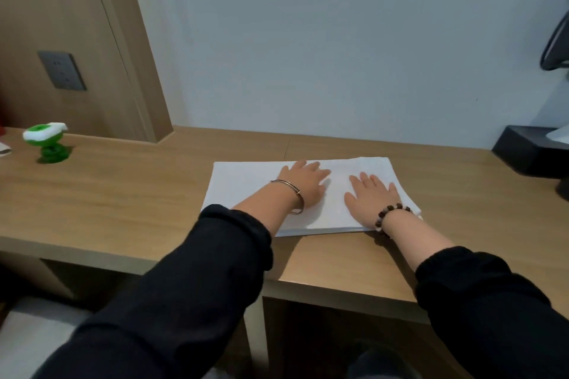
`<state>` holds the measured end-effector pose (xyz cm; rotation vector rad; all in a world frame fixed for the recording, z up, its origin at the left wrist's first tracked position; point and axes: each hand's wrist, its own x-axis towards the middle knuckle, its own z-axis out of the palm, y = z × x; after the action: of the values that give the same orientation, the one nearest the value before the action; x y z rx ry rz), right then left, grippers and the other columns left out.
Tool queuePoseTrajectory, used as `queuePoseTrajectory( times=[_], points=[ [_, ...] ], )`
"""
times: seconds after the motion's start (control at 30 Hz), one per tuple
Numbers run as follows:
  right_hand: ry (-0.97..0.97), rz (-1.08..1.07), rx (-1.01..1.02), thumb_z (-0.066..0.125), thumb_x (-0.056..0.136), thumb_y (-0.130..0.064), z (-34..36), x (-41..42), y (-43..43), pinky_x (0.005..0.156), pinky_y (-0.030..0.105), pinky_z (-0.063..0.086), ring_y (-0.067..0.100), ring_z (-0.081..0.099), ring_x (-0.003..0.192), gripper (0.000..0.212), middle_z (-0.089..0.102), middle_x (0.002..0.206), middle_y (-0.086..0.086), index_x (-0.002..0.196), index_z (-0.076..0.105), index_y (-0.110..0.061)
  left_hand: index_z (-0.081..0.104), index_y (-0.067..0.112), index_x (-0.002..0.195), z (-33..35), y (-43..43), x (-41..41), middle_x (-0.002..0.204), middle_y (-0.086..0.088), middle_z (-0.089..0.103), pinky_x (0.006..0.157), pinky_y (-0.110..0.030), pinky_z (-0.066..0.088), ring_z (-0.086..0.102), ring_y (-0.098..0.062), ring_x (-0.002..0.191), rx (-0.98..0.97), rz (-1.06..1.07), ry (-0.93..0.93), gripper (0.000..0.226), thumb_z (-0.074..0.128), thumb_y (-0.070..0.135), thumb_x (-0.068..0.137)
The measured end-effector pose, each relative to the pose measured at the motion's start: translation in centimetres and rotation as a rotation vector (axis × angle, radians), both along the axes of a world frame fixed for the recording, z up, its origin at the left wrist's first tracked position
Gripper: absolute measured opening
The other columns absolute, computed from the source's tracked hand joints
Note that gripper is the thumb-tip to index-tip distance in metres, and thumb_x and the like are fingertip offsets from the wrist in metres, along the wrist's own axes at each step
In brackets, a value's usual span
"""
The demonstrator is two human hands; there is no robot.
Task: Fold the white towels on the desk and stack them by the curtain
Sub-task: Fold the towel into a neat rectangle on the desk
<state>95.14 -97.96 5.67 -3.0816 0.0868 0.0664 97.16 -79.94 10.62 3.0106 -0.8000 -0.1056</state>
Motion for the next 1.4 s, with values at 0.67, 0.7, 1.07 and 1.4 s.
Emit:
queuePoseTrajectory(
  times=[0.67,0.7,1.07,1.4],
  points=[
    [0.016,0.138,0.018,0.011,0.1,-0.045,1.0,3.3,1.7,0.115,0.052,-0.004,0.017,-0.006,0.147,0.055,-0.008,0.16,-0.005,0.152,0.003,-0.032,0.006,0.04,0.15,-4.6,4.4,2.1,0.16,0.011,-0.005,0.108,-0.065,0.0,-0.007,-0.018,0.147,-0.075,0.313,-0.06,0.061,0.011,0.061,0.093],
    [0.015,0.056,0.019,0.01,0.099,-0.046,1.0,3.6,0.6,0.115,0.052,-0.004,0.015,-0.005,0.147,0.056,-0.008,0.16,-0.004,0.153,0.002,-0.03,0.006,0.04,0.15,-4.6,4.5,2.1,0.16,0.011,-0.004,0.108,-0.066,0.0,-0.007,-0.018,0.147,-0.082,0.31,-0.064,0.061,0.011,0.06,0.093],
    [0.049,0.058,0.063,0.007,0.099,-0.048,0.9,1.6,4.4,0.115,0.051,-0.005,0.018,-0.007,0.147,0.058,-0.01,0.16,-0.002,0.153,0.001,-0.028,0.005,0.039,0.15,-4.6,4.4,2.1,0.16,0.009,-0.004,0.108,-0.065,0.0,-0.007,-0.02,0.147,-0.069,0.315,-0.067,0.06,0.011,0.058,0.093],
    [0.023,0.0,0.025,0.011,0.098,-0.049,0.7,1.3,4.3,0.116,0.051,-0.001,0.019,-0.003,0.147,0.057,-0.006,0.161,-0.004,0.152,0.003,-0.032,0.005,0.037,0.151,-3.5,6.9,0.8,0.16,0.007,-0.007,0.112,-0.058,-0.005,-0.009,-0.019,0.147,-0.036,0.24,0.048,0.06,0.014,0.059,0.096]
  ],
)
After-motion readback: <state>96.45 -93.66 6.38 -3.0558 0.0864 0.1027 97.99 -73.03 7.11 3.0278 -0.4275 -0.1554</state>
